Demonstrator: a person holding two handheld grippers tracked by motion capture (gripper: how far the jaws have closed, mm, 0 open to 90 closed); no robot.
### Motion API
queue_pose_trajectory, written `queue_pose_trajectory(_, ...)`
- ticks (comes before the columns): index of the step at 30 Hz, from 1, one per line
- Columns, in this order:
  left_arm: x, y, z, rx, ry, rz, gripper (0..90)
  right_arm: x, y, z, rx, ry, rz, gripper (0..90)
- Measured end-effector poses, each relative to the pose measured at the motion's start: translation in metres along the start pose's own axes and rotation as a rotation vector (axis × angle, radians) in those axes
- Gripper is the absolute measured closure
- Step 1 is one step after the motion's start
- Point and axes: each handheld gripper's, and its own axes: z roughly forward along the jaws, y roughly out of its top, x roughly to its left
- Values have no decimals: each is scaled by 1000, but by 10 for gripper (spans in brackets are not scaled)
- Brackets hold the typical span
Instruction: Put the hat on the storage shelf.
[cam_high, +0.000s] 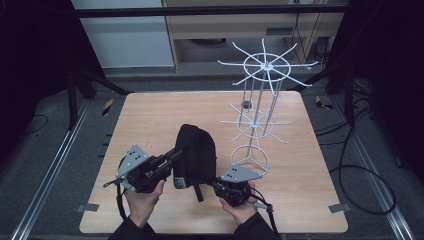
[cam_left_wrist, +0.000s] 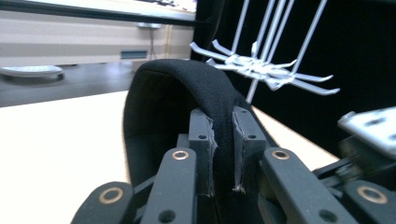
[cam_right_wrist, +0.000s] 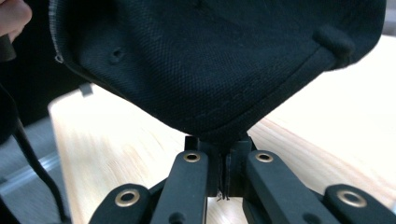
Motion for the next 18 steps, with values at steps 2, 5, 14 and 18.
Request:
queue_pose_trajectory(2, 8, -8, -3, 22, 18, -2, 794, 2, 2, 0, 16, -14, -14, 889)
queue_pose_trajectory(5, 19, -25, -9, 79, 60, 5, 785, 10, 7, 7, 91, -33, -69, 887)
queue_pose_trajectory(14, 48, -68, -25, 213, 157, -6, 738, 38, 8, 50, 259, -7, -195, 859)
queue_pose_trajectory(18, 60, -76, -30, 239, 208, -21, 656, 45, 8, 64, 271, 4, -187, 812)
